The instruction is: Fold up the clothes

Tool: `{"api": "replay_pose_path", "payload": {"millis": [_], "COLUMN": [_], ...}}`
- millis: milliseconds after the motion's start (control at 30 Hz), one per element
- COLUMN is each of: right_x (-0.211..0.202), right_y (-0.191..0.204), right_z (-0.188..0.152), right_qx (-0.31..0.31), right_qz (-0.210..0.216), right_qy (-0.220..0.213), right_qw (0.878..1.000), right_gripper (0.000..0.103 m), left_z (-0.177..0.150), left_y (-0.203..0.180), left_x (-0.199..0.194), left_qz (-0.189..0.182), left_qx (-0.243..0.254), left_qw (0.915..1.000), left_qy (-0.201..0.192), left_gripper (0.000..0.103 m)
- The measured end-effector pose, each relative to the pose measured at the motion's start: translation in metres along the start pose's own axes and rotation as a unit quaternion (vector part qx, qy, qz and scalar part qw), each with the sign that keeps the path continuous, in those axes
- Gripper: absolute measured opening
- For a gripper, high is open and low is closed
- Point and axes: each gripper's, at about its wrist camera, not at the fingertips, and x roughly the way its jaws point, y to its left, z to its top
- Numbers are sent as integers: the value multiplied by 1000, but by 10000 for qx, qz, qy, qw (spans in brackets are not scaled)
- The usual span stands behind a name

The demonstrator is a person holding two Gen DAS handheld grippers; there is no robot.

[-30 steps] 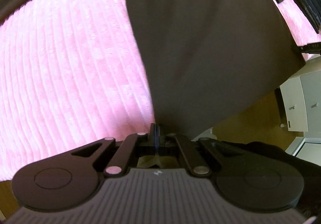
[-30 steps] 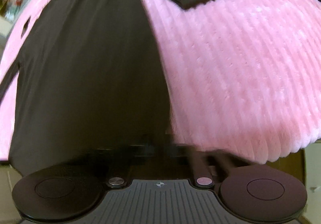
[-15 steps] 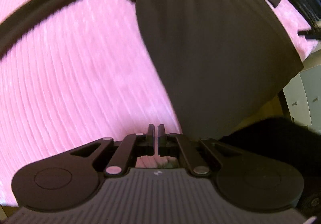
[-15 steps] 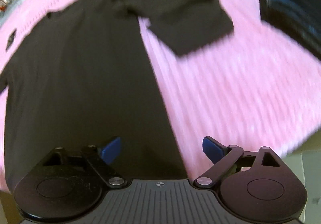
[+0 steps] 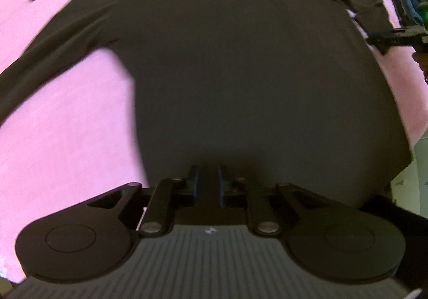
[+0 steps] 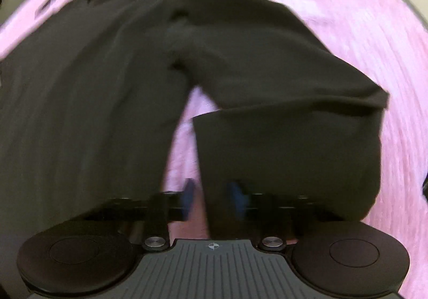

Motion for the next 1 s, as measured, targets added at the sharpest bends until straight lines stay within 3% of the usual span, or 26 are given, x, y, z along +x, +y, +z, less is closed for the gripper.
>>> {"api": "replay_pose_path", "payload": {"millis": [100,167,267,400,567,667,767,900,967,1000], "right_x": [-52,-98,-147,-166,-196,-194,-170,-144,-141,-141], "right_y": [-46,-83,-135,-182,-204,-213,-222,-224,-220,-216], "right_z": [-7,-21,-54,-87,-111,-122,-134,-145,-143,-140], "right_qx": [777,1568,2922,4058,4635,4611,4647,4683,4634,4545], "right_qz": [-260,-570,-1005,-1228,-1389,-1481,-1500,-1898,-2057,-2096], "right_qy": [-586,-1098,-1677,-2025,-2446,-2356,-1976,-1531,-1368,-1340], "right_qw": [9949,9798,9362,8827,8403,8426,8500,8493,8510,8553], "right_gripper": [2,2,2,2,2,2,2,3,10,34], "left_z": [41,70,111,157,203,225,236,233,225,218], "left_y": [-44,-68,-101,-144,-191,-208,-219,-214,-201,-193], "left_x": [6,5,3,10,22,36,48,48,42,37], "left_qz": [-201,-356,-557,-590,-549,-630,-639,-577,-468,-386], "left_qx": [441,680,1037,1853,2760,2959,3086,2922,2702,2566], "left_qw": [9988,9969,9924,9788,9549,9479,9438,9497,9571,9613], "left_qy": [-2,-142,-361,-637,-946,-995,-998,-966,-934,-924], "left_gripper": [13,14,16,21,22,22,23,24,24,25]}}
